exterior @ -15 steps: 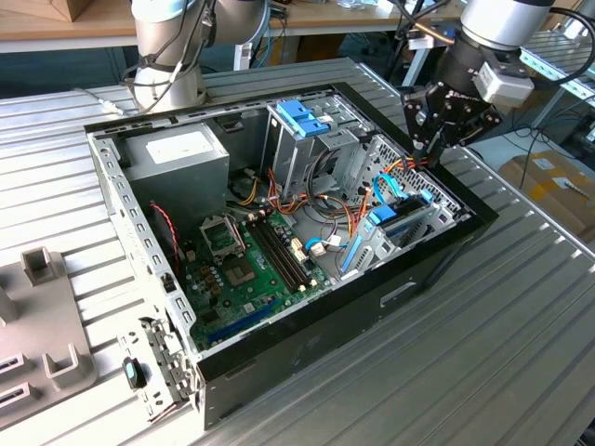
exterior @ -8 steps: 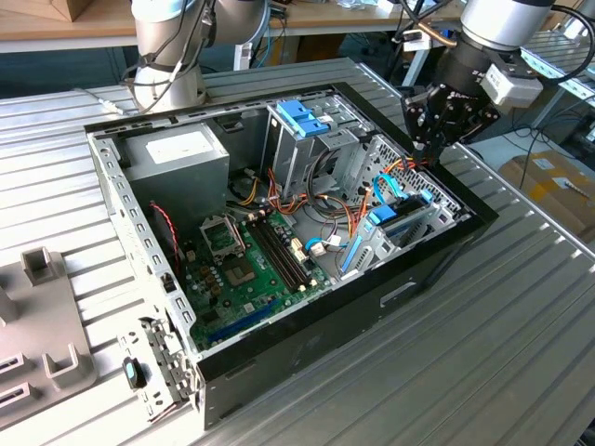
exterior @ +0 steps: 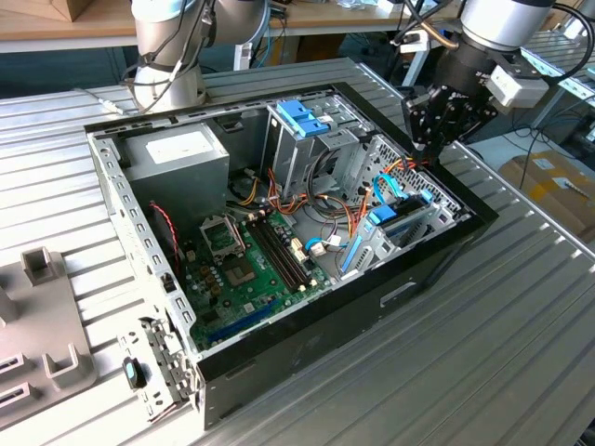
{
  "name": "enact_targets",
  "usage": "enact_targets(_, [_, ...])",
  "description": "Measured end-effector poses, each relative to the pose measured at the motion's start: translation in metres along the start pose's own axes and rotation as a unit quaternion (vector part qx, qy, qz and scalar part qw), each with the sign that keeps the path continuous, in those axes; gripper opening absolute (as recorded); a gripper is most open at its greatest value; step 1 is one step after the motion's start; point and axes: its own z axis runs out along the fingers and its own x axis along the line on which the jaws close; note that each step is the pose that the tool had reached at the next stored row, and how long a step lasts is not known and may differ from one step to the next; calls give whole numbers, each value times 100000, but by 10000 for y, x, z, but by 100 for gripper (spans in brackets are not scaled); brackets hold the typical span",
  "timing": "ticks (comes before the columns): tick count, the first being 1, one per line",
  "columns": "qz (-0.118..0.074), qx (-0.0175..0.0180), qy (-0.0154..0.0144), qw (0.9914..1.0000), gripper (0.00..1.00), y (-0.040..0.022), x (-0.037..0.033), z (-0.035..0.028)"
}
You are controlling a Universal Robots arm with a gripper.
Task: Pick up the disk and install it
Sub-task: 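Insert the second disk wire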
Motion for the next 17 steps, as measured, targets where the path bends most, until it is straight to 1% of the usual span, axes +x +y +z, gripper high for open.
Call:
enact_targets(8, [-20, 4, -3, 100000, 29, -6, 6, 1])
enact_targets(11, [-28, -115, 39, 100000, 29, -17, 8, -4])
enact_targets(17, [-29, -148, 29, 100000, 29, -36, 51, -18])
